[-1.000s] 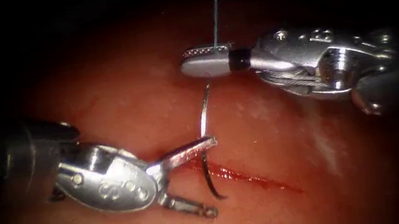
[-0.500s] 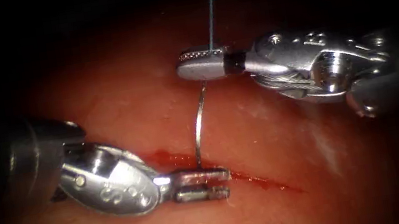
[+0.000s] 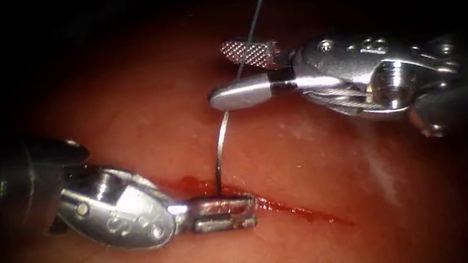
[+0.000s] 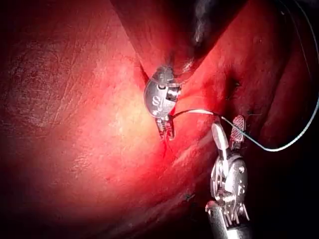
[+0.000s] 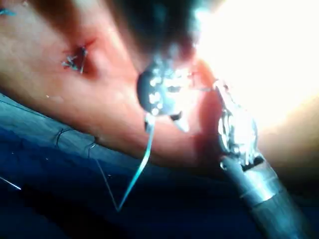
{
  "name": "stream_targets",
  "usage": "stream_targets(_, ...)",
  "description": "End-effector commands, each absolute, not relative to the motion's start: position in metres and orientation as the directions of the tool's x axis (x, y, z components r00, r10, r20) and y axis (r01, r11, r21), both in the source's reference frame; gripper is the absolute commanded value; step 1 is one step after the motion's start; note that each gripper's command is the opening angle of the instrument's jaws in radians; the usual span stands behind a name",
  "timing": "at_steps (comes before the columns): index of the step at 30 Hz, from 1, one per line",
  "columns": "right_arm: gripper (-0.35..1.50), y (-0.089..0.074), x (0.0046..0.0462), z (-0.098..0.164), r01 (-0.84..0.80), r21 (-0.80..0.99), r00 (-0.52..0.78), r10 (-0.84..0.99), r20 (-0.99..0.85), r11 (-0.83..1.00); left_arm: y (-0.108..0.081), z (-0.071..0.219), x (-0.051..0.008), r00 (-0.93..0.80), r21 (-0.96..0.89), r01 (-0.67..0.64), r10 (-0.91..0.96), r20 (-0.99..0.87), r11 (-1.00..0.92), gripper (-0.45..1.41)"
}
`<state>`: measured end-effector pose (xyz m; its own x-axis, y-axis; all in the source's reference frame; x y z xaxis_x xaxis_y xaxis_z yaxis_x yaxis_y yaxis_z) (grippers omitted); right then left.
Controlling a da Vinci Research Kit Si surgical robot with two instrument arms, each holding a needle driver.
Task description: Wound Closure
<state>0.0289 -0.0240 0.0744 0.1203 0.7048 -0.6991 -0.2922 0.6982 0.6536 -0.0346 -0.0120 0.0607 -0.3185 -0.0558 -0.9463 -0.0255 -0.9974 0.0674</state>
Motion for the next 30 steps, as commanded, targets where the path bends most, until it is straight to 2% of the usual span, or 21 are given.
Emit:
stream_targets(1, 1.30, -0.0241, 0.0294, 0.0747, -0.290, 0.653, 0.114, 0.703, -0.702, 0.699, -0.0120, 0.0614, -0.0351, -0.316, 0.069, -0.025, -0.058, -0.947, -0.997, -0.45)
stream_targets(17, 1.26, -0.0261, 0.0257, 0.0774, -0.333, 0.623, 0.097, 0.683, -0.724, 0.708, -0.0114, 0.0603, -0.0345, -0.290, 0.063, -0.048, -0.047, -0.956, -0.997, -0.45)
stream_targets(24, 1.13, -0.0280, 0.0261, 0.0790, -0.237, 0.784, -0.010, 0.806, -0.592, 0.573, -0.0115, 0.0591, -0.0350, -0.234, 0.105, -0.036, -0.094, -0.968, -0.994, -0.45)
stream_targets(30, 1.10, -0.0282, 0.0266, 0.0791, -0.149, 0.866, -0.101, 0.864, -0.493, 0.477, -0.0116, 0.0592, -0.0351, -0.196, 0.170, -0.025, -0.162, -0.967, -0.985, -0.45)
